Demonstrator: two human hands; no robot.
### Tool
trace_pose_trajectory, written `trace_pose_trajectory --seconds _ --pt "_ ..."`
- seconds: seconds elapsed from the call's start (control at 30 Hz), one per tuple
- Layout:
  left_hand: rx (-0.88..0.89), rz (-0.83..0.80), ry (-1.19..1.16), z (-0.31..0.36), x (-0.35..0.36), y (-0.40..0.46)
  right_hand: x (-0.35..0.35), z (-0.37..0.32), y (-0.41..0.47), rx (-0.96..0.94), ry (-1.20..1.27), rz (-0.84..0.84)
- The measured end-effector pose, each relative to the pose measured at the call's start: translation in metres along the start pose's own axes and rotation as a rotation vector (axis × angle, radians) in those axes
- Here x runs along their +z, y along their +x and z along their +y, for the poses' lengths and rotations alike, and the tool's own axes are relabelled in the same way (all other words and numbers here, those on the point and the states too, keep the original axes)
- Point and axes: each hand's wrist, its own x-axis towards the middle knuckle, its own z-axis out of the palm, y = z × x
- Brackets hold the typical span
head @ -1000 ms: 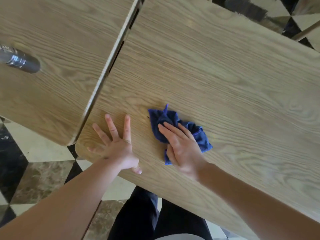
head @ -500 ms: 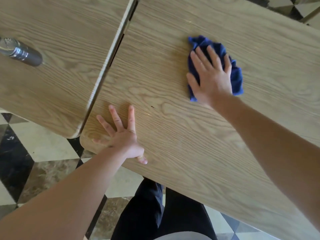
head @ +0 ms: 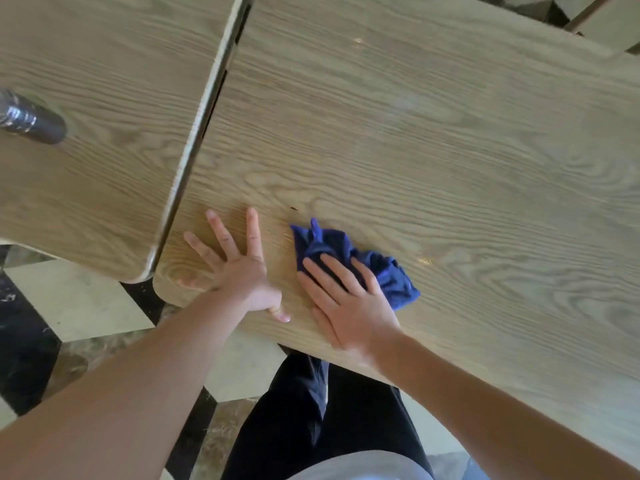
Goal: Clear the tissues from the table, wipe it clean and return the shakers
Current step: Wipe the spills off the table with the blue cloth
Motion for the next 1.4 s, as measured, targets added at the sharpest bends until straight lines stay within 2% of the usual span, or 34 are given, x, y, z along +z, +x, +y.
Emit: trace_pose_trajectory --seconds 0.1,0.17,0.33,0.4,0.47,0.57,0.67,0.73,0.87,0.93,1.0,1.07,1.2,1.27,1.33,1.4 --pt "0.005 -0.006 -0.013 0.000 -0.002 -0.001 -0.004 0.033 -0.020 -0.039 -0.034 -0.028" --pt "0.009 -0.011 -0.023 0.000 -0.001 0.001 -0.020 0.077 -0.005 0.026 -0.069 0.004" --pt "0.001 -0.018 -0.029 0.000 0.001 0.007 -0.075 0.201 0.095 0.550 -0.041 0.205" --pt "-0.002 -0.012 -0.033 0.001 0.002 0.009 -0.089 0.213 0.148 0.701 0.022 0.259" --pt "-0.010 -0.012 -0.031 0.001 0.003 0.011 -0.099 0.206 0.196 0.759 0.092 0.283" --pt "-0.011 -0.010 -0.019 0.000 0.004 0.010 -0.102 0.180 0.234 0.679 0.094 0.267" --pt "-0.001 -0.012 -0.018 0.002 0.001 0.006 -0.088 0.125 0.210 0.494 0.041 0.219" --pt "-0.023 -0.019 -0.006 0.004 -0.002 0.001 -0.068 0.073 0.160 0.342 0.029 0.156" --pt "-0.037 -0.017 -0.004 0.005 -0.006 -0.004 -0.022 -0.013 0.011 0.099 0.078 -0.080" --pt "-0.025 -0.029 -0.015 0.005 -0.007 -0.003 -0.011 -0.008 -0.023 0.004 0.081 -0.145" --pt "-0.029 -0.041 -0.016 0.005 -0.008 -0.003 -0.015 0.029 -0.012 -0.005 0.091 -0.118" --pt "-0.024 -0.054 -0.014 0.003 -0.007 0.000 -0.031 0.093 0.023 0.166 0.069 0.031" --pt "-0.009 -0.053 -0.038 0.003 -0.004 0.004 -0.084 0.222 0.111 0.711 0.031 0.229" --pt "-0.009 -0.051 -0.047 0.003 -0.002 0.006 -0.101 0.244 0.158 0.876 0.082 0.272" --pt "-0.011 -0.047 -0.042 0.003 -0.001 0.007 -0.109 0.238 0.195 0.984 0.114 0.288" --pt "-0.007 -0.047 -0.022 0.003 0.000 0.007 -0.105 0.202 0.215 0.924 0.076 0.252"
